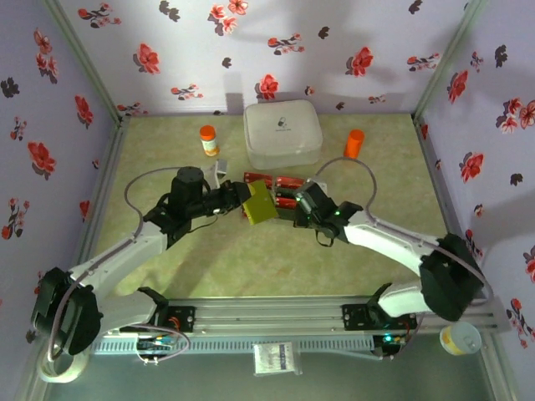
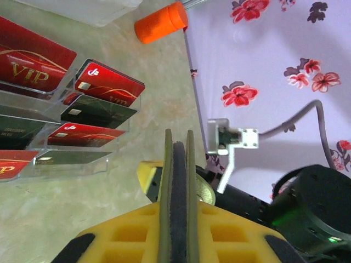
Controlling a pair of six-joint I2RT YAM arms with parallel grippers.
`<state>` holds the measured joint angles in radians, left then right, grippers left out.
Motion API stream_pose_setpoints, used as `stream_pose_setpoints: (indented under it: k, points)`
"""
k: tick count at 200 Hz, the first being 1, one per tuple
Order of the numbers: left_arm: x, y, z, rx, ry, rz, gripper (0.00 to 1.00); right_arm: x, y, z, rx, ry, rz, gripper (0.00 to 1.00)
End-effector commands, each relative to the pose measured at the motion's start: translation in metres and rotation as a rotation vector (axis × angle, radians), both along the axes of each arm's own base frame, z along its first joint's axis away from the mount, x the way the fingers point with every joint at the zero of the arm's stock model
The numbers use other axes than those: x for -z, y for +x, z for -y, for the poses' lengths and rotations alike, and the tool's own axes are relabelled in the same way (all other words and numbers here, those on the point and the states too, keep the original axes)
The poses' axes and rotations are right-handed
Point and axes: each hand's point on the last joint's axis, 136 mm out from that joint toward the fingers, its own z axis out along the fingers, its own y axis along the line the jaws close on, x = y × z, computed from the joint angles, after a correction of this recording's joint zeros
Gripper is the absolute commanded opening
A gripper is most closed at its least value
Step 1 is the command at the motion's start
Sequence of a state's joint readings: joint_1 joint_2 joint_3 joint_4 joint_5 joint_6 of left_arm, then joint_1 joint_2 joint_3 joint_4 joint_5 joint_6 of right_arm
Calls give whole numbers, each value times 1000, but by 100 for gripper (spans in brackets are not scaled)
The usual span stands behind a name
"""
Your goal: Put the credit cards into the card holder
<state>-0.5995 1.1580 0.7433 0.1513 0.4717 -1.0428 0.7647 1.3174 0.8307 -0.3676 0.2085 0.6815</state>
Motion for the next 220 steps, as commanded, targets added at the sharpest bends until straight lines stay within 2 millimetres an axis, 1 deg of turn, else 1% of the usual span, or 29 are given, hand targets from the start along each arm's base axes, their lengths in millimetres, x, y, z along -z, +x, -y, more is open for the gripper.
stream_pose_setpoints:
  k: [1, 8, 15, 27, 35, 42, 52, 68, 80, 106, 123, 135, 151, 174, 192, 220]
  points:
    - [-9, 0, 0, -8, -40, 29, 0, -34, -10, 2, -12, 105, 28, 4]
    - [-7, -1, 0, -4, -32, 35, 0, -42, -14, 4, -16, 134, 31, 14]
    - [-6, -1, -1, -1, -21, 44, 0, -50, -17, 5, -19, 174, 34, 26]
    - [-2, -2, -1, 7, -6, 56, 0, -65, -21, 2, -36, 256, 45, 48]
    - [0, -2, -1, 11, 1, 62, 0, -75, -22, -2, -54, 306, 52, 59]
    - [2, -3, -1, 13, 3, 65, 0, -84, -24, -8, -78, 351, 56, 66]
    - [3, -3, -1, 15, -2, 68, 0, -96, -25, -17, -110, 401, 59, 73]
    - [2, -5, -2, 16, -15, 80, 0, -109, -24, -34, -167, 465, 51, 80]
    - [2, -7, -3, 18, -18, 88, 0, -119, -21, -47, -202, 509, 52, 83]
    - [2, -8, -3, 20, -17, 95, 0, -132, -11, -73, -255, 613, 51, 85]
    - [5, -6, -2, 18, -14, 84, 0, -129, -5, -87, -274, 663, 38, 85]
    - [6, -3, 0, 16, -17, 78, 0, -121, -2, -93, -271, 684, 25, 85]
    - [3, 0, 3, 17, -43, 76, 0, -104, 4, -90, -240, 671, 23, 83]
    - [-7, 5, 7, 29, -101, 88, 0, -88, 14, -79, -183, 669, 41, 74]
    - [-17, 7, 10, 60, -158, 101, 0, -83, 21, -72, -152, 688, 56, 64]
    - [-32, 6, 12, 95, -238, 127, 0, -81, 24, -71, -132, 720, 69, 52]
